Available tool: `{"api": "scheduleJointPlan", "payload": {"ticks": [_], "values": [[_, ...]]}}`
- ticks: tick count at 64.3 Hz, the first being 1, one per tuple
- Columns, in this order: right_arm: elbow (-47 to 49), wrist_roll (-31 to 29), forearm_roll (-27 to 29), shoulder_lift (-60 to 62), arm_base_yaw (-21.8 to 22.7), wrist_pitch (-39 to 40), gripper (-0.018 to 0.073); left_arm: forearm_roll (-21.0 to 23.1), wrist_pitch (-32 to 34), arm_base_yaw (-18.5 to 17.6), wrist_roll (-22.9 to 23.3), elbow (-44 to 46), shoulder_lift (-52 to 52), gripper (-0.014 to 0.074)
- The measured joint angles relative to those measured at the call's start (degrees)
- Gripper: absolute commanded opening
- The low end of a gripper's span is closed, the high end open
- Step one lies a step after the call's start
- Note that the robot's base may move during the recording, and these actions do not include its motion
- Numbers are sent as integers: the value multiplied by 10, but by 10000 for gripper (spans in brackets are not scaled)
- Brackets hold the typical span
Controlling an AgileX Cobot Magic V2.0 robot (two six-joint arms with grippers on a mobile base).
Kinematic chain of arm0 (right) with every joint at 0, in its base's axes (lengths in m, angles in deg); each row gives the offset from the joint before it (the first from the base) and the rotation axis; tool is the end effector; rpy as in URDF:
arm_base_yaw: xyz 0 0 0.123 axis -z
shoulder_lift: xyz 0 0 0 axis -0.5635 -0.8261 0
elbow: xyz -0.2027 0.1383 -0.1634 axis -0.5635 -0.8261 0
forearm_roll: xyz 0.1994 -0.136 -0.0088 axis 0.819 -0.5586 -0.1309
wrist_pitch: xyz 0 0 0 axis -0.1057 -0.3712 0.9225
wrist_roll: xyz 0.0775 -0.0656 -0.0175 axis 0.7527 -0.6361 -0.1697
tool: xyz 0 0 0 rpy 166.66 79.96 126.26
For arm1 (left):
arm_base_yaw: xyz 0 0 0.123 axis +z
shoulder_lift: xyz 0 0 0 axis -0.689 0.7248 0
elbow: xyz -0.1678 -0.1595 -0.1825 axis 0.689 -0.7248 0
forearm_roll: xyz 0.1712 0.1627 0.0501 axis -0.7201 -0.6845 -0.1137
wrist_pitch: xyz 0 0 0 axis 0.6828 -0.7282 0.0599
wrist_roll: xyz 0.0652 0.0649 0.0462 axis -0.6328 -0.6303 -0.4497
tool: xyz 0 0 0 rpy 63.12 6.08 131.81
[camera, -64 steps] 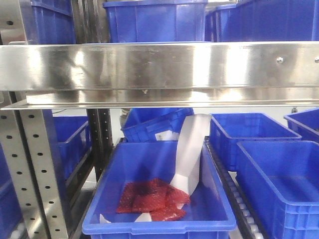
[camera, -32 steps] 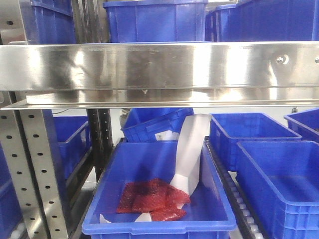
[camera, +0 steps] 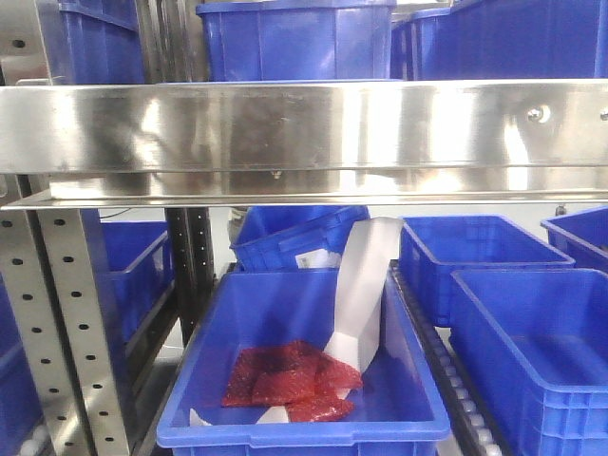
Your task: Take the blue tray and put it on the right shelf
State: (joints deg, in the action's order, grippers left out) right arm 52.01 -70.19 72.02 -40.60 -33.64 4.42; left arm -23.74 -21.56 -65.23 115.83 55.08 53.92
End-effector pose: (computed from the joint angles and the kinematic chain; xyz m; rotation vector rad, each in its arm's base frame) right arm 0.0487 -0.0003 0.2014 0.0749 1.5333 0.0626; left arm 0.0501 -0.0190 0.2690 0.1623 1.4632 -0.4237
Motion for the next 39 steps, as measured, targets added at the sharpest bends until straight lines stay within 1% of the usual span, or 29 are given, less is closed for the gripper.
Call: {"api": "scheduleJointPlan", "payload": {"ticks": [3,6,9,11,13,17,20,26,32,39], "values": [[0,0,0,0,0,0,42,47,-28,12,-58,-3,-4,-48],[0,0,0,0,0,0,42,103,-52,32,-135,-8,-11,-48],[0,-1,0,0,0,0,42,142,-57,56,-191,-15,-23,-48],[0,-1,0,0,0,0,42,162,-57,74,-219,-22,-32,-48],[0,-1,0,0,0,0,42,177,-53,93,-236,-31,-41,-48],[0,-2,0,0,0,0,42,193,-42,126,-256,-51,-60,-48],[0,-2,0,0,0,0,42,199,-30,152,-261,-72,-75,-48],[0,-4,0,0,0,0,42,212,-1,188,-267,-115,-86,-48],[0,-4,0,0,0,0,42,216,16,202,-268,-125,-87,-48],[0,-4,0,0,0,0,42,217,13,196,-268,-125,-88,-48]]}}
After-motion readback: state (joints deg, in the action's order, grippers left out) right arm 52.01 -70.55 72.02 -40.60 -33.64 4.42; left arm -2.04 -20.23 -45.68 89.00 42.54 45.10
